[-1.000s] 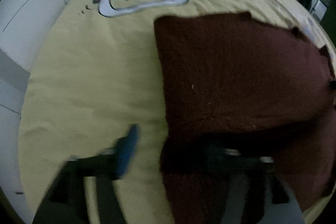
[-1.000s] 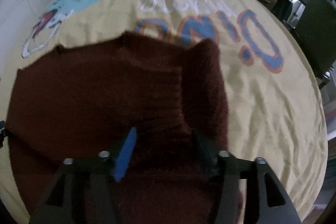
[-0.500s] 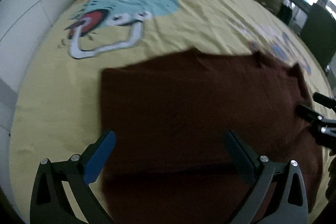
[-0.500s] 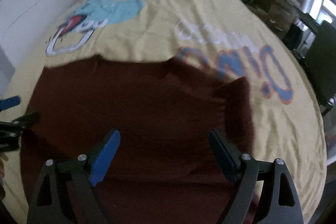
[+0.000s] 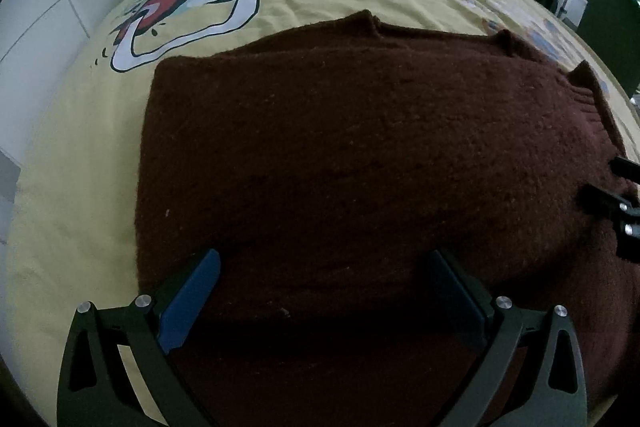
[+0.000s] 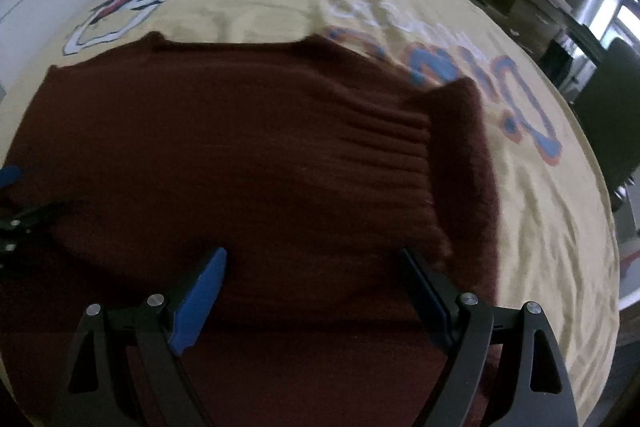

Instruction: Fold small clothes

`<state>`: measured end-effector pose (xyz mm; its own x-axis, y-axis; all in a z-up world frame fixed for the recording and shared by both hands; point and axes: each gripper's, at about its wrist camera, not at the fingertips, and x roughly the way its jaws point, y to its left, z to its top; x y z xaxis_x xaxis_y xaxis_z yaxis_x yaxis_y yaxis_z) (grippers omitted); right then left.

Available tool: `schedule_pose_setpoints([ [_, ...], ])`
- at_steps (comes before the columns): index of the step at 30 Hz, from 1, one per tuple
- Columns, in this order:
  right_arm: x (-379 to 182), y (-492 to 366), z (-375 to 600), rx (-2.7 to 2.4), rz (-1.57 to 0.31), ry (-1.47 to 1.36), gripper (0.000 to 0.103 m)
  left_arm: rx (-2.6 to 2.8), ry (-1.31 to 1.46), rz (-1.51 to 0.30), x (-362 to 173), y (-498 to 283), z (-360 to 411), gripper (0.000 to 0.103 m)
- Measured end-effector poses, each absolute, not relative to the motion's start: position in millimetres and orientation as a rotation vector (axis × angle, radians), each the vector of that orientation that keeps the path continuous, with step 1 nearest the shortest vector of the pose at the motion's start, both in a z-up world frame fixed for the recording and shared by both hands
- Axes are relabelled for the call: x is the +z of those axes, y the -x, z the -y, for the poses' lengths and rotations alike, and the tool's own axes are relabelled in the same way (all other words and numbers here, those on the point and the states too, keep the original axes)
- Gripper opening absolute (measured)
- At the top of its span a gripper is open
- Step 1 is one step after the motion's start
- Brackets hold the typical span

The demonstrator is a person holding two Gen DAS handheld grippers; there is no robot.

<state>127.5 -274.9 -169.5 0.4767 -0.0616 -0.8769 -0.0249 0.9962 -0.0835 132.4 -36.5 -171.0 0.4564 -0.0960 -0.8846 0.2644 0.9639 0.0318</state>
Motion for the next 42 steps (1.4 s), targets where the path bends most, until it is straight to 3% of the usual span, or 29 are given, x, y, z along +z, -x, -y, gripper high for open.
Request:
schedule_pose_setpoints([
  [1,-170,-127,280,-0.019,-1.076,0.073,0.088,-0.228,-0.174,-1.07,-170,-131,35,0.102],
  [3,-172,-127,285,-0.031,-1.082,0.064,0.103,-0.229,-0.177,-1.063,-170,-129,35,0.102],
  [12,-144,-103,307,-0.015,-1.026,-0.012,0.103,-0.221,-0.16,-1.048,-138,-112,27,0.102],
  [23,-94,-3,361,-0.067,-0.961,-0.081,0.103,-0.191,-0.007,-1.073,-89,-43,-24,0.102],
  [42,-176,82,371,-0.073,-1.228,-0.206,0.103,-0.187,-0.042,-1.323,-173,39,-23,0.102],
])
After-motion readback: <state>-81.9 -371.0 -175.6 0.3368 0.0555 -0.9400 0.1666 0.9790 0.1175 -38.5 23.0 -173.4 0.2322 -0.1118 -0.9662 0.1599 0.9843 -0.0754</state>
